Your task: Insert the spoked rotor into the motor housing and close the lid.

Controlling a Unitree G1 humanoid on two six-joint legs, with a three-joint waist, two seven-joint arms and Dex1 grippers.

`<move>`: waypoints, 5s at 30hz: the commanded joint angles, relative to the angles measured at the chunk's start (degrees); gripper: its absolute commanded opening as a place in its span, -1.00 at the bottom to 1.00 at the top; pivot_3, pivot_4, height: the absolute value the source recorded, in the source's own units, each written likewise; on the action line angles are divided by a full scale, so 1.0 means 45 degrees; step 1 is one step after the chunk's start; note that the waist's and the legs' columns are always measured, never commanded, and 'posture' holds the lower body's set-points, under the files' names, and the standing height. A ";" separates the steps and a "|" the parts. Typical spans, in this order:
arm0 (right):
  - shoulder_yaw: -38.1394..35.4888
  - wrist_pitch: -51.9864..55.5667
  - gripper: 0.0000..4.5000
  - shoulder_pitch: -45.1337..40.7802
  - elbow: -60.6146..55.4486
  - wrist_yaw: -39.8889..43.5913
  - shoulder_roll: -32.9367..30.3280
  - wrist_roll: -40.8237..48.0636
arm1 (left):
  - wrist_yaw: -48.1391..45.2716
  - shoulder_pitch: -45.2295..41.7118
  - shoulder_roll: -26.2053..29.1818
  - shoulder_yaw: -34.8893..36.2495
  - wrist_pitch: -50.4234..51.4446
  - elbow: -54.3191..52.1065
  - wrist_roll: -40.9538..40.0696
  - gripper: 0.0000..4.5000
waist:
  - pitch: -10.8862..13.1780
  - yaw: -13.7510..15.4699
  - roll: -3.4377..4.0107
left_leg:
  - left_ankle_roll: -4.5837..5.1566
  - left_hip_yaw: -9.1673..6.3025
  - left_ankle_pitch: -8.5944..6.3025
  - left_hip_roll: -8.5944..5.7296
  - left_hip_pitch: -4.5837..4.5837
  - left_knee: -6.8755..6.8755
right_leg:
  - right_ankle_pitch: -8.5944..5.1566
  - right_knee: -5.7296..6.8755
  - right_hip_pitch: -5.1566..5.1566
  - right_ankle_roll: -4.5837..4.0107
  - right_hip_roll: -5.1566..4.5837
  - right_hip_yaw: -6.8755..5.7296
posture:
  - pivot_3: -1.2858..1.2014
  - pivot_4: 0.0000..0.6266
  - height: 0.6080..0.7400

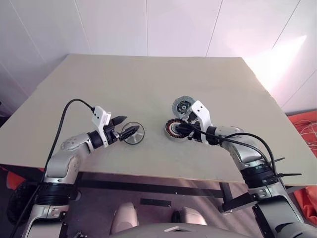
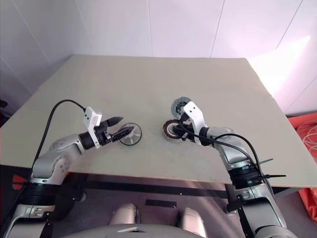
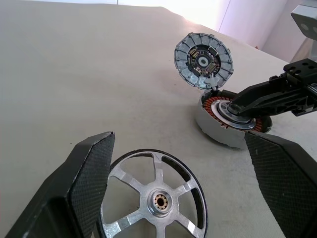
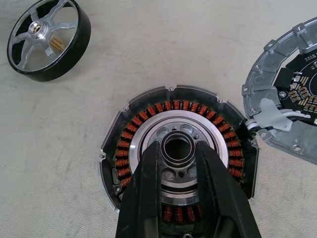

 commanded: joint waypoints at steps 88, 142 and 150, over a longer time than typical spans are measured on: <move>-0.0258 -0.0586 -0.98 -0.0198 0.0781 -0.0752 0.1116 0.0078 | 0.0056 -0.0300 0.0199 0.0514 -0.0271 -0.0068 0.0050 1.00 | -0.0001 -0.0015 -0.0002 | -0.0007 0.0000 0.0003 0.0002 0.0062 0.0001 | -0.0027 0.0006 0.0061 0.0046 0.0001 0.0003 | 0.03 -1.00 1.00; -0.1766 -0.0523 -0.98 -0.1119 -0.3000 0.0247 -0.0052 0.2262 | 0.2189 -0.0857 0.0552 0.1724 0.3573 0.1372 -0.0497 1.00 | 0.0000 0.0001 -0.0002 | -0.0007 0.0000 0.0004 -0.0002 0.0022 -0.0003 | -0.0024 0.0005 0.0014 0.0041 0.0002 0.0006 | 0.03 -1.00 1.00; -0.1745 -0.0493 -0.98 -0.1009 -0.3184 0.0159 -0.0125 0.2367 | 0.2286 -0.0956 0.0136 0.1638 0.4368 0.1407 -0.0997 1.00 | 0.0000 0.0006 -0.0003 | -0.0006 0.0000 0.0003 -0.0002 0.0011 -0.0003 | -0.0001 0.0003 0.0003 0.0002 0.0002 0.0007 | 0.03 -1.00 1.00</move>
